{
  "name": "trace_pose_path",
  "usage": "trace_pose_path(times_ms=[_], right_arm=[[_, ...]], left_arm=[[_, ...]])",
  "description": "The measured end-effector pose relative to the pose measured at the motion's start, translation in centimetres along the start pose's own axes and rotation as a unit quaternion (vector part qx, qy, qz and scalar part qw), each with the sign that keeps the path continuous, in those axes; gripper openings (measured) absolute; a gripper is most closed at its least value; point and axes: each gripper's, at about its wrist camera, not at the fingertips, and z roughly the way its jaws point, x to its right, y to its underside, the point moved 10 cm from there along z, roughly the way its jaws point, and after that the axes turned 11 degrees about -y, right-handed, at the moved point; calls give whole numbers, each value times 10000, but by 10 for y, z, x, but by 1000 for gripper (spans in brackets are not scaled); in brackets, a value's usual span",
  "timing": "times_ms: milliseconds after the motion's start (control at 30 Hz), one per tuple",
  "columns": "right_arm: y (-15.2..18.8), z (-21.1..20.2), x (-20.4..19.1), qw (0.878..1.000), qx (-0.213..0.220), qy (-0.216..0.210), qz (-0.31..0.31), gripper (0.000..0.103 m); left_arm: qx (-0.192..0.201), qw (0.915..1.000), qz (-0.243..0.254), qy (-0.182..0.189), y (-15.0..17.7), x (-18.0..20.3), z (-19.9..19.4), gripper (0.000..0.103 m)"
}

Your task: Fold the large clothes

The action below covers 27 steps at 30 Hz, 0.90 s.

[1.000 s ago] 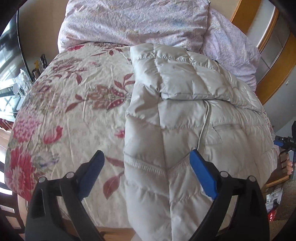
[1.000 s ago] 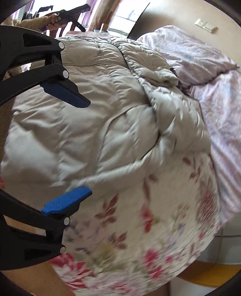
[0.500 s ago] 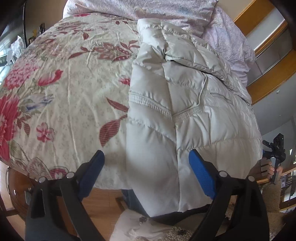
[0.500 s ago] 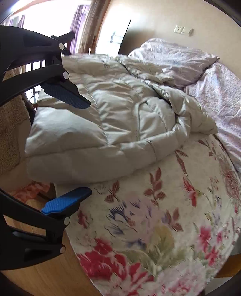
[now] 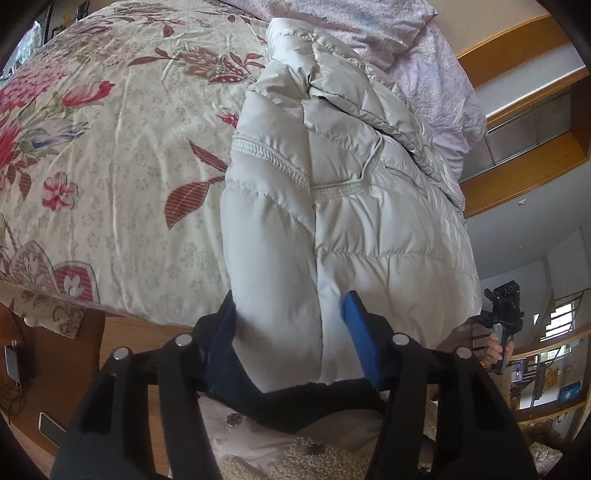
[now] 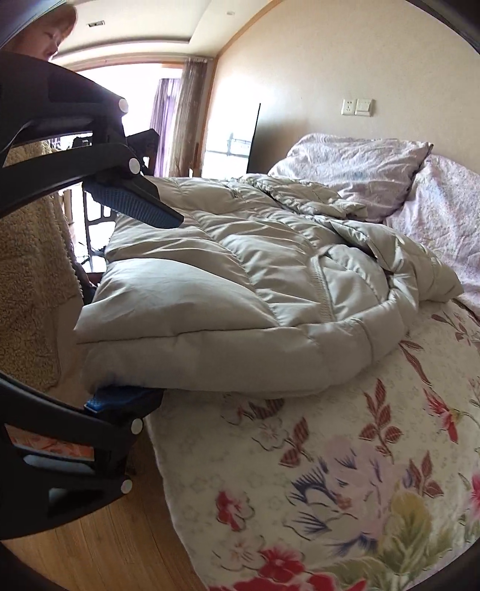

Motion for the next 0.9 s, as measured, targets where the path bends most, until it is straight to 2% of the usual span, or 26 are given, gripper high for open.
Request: trace_pose_path(times_ms=[100,167,267,300,400,467,667,767,900], right_arm=[[9,9,-5,9996,-174,-232,26,76],[11,15,-9,9995,-192,-264,-34,74],[11,18,-8,9996,-156,-251,10,63],[11,19,-6,9997,-145,-174,32,52],[10,18,-1,9999,-73,-66,107,36],[8,15,-4,10000,7,-6,39,31],[-7,9,-32,9979,256,290,-525,24],[-22,7,-57,9931,537,486,-924,23],[-51,-1,-96,9777,1180,785,-1549,23]], left_arm=[[-90,9997,-108,223,6,5,2,57],[-70,9998,-76,178,6,9,3,56],[-78,9999,-77,105,5,11,5,43],[-69,9999,-56,56,4,11,5,39],[9,10000,1,-69,0,12,2,24],[189,9997,76,-164,-6,16,-4,16],[760,9966,236,-198,-31,30,-33,12],[1118,9933,239,-167,-50,39,-51,12],[1738,9841,271,-256,-86,52,-75,12]])
